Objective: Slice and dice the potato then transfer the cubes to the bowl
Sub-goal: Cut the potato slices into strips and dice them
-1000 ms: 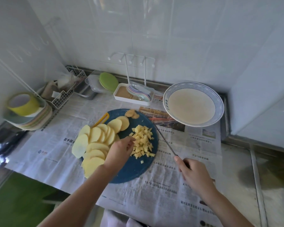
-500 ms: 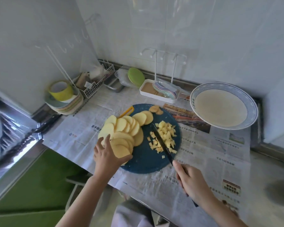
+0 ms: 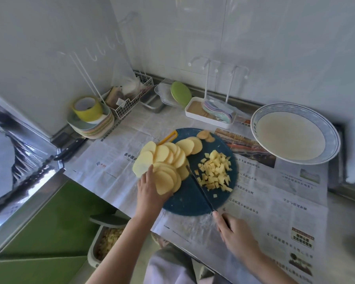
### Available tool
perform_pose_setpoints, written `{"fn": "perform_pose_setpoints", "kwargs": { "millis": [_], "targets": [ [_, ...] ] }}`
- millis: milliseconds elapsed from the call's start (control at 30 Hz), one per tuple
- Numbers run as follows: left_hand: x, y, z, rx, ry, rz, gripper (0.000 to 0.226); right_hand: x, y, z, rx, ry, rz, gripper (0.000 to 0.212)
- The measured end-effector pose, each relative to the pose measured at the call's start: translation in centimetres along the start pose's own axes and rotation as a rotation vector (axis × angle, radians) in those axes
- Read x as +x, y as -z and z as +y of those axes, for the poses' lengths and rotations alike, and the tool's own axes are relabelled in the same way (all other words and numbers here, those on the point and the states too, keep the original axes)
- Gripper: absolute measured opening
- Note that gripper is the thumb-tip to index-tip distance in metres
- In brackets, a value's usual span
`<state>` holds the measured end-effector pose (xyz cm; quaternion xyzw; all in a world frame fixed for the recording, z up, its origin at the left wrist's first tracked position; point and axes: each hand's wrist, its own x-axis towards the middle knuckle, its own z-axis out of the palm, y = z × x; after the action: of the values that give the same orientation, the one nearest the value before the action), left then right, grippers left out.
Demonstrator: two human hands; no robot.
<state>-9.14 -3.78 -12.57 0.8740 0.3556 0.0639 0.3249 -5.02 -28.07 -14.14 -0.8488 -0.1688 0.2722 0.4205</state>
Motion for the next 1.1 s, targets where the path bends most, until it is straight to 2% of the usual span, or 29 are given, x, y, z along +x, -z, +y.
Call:
{"fn": "perform_pose_setpoints", "kwargs": {
  "millis": [167,333,567,733,933,1100],
  "targets": [
    [0.5,-0.6,1.2,0.110,-0.020,-0.033,0.125,0.2,0.0,-0.4,0.032,-0.005,-0.008,0.053],
    [0.5,-1.7,2.6,0.144,0.098,-0.004,0.127,0.4,0.1,-0.4,0.064,-0.028,-0.031,0.053],
    [0.5,-1.9,2.3,0.023,0.116,0.102,0.099,0.5,0.3,-0.2,0.063,-0.030,-0.053,0.049],
    [0.2,-2.3,2.0,0.005,0.101,0.143,0.091,0.4,0.3,0.1,0.062,-0.026,-0.048,0.050],
    [-0.6,-2.4,1.7,-0.140,0.110,0.170,0.081,0.1,0.3,0.5,0.063,-0.005,-0.012,0.071],
    [-0.7,-2.2,1.0,-0.045,-0.031,0.146,0.068,0.0,0.4,0.4,0.066,-0.020,-0.018,0.070]
  ]
}}
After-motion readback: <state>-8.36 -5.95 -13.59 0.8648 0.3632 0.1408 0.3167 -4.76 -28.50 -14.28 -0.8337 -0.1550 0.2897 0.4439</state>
